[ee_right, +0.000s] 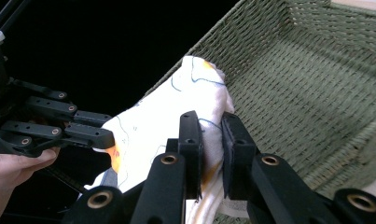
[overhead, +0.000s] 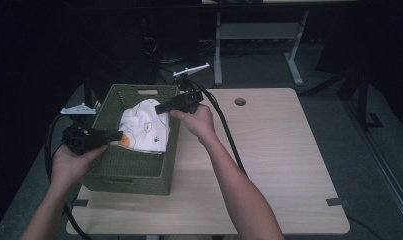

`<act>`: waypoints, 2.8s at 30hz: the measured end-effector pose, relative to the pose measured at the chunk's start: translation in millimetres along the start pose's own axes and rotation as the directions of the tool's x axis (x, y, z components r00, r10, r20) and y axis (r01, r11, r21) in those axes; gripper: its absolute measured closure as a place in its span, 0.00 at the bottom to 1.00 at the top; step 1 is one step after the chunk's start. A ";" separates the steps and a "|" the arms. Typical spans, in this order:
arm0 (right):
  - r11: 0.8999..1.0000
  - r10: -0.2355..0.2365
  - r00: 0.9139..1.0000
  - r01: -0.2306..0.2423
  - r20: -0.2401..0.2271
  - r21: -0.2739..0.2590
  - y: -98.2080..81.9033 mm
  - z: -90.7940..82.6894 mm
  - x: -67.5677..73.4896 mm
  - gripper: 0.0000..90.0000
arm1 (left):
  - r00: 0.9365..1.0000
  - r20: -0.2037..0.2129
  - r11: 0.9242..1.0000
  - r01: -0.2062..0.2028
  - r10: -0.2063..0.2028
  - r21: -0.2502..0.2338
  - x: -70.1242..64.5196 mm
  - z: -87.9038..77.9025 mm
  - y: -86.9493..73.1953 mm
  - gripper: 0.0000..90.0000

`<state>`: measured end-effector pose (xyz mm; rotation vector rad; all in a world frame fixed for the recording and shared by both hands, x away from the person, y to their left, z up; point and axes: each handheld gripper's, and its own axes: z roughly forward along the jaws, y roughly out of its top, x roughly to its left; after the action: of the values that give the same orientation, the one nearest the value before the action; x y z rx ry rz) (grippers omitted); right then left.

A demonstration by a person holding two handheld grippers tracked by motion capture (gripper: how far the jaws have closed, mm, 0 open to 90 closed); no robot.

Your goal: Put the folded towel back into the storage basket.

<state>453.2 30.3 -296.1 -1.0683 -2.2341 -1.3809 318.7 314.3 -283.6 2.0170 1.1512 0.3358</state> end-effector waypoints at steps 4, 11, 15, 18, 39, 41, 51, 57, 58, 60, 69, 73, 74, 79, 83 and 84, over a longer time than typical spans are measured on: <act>1.000 0.000 1.000 0.000 -0.004 0.003 0.1 8.0 0.4 0.89 | 1.000 -0.006 1.000 0.003 -0.002 0.009 4.8 -1.3 -2.3 0.92; 1.000 0.015 1.000 -0.015 -0.008 0.010 -1.3 20.4 -1.7 0.89 | 1.000 -0.016 0.999 0.024 -0.023 0.022 17.3 0.2 -9.2 0.92; 1.000 0.016 1.000 -0.016 -0.010 0.012 -2.5 28.6 -4.6 0.89 | 0.999 -0.023 0.999 0.041 -0.040 0.028 24.6 1.9 -14.0 0.92; 1.000 0.017 1.000 -0.017 -0.008 0.019 -3.6 35.3 -6.2 0.89 | 0.999 -0.030 0.998 0.045 -0.044 0.035 28.9 3.6 -16.9 0.92; 0.998 -0.002 0.998 -0.003 0.069 0.066 -8.0 59.8 -13.5 0.59 | 0.992 -0.110 0.994 0.077 -0.068 0.081 43.0 17.0 -31.4 0.72; 0.997 0.002 0.998 -0.007 0.067 0.078 -8.8 60.6 -15.1 0.58 | 0.991 -0.111 0.993 0.085 -0.075 0.082 44.9 18.2 -33.9 0.72; 0.998 0.010 0.998 -0.013 0.061 0.056 -14.6 51.4 -17.4 0.62 | 0.993 -0.088 0.995 0.079 -0.073 0.068 42.4 18.3 -37.5 0.74; 1.000 -0.005 0.999 0.003 0.046 0.031 -12.9 39.5 -15.0 0.61 | 0.995 -0.074 0.996 0.068 -0.064 0.056 37.0 16.6 -31.6 0.72; 1.000 -0.004 0.999 0.003 0.044 0.028 -12.9 37.8 -14.8 0.61 | 0.996 -0.069 0.996 0.067 -0.064 0.055 35.5 17.0 -30.2 0.72; 1.000 -0.004 0.999 0.003 0.038 0.019 -13.2 32.1 -15.1 0.61 | 0.996 -0.054 0.997 0.067 -0.064 0.049 32.5 17.6 -28.3 0.70; 1.000 0.005 1.000 -0.005 0.021 -0.006 -19.5 7.7 -20.1 0.54 | 0.998 -0.026 0.998 0.051 -0.051 0.023 15.5 24.4 -20.0 0.60; 1.000 0.007 1.000 -0.006 0.019 -0.020 -22.3 -4.9 -22.7 0.52 | 0.999 -0.022 0.999 0.045 -0.045 0.011 8.0 23.4 -15.9 0.54; 1.000 0.010 1.000 -0.010 0.021 -0.023 -22.4 -7.0 -22.9 0.52 | 0.999 -0.024 0.999 0.041 -0.041 0.011 5.9 22.8 -14.9 0.54; 0.999 0.004 1.000 -0.003 0.009 -0.046 -24.7 -18.8 -23.8 0.49 | 1.000 -0.019 1.000 0.019 -0.019 0.012 -1.4 22.8 -9.2 0.50; 0.998 0.015 1.000 -0.014 0.015 -0.053 -29.2 -28.6 -28.1 0.47 | 1.000 -0.006 1.000 0.011 -0.011 0.007 -7.2 25.6 -4.0 0.48; 0.998 0.020 1.000 -0.019 0.016 -0.057 -30.8 -32.4 -30.1 0.46 | 1.000 -0.002 1.000 0.011 -0.011 0.003 -8.4 26.3 -3.3 0.48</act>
<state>447.3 -18.7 -317.7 -1.1210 -2.2018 -1.4403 326.7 295.4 -302.3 2.0132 1.1639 0.3306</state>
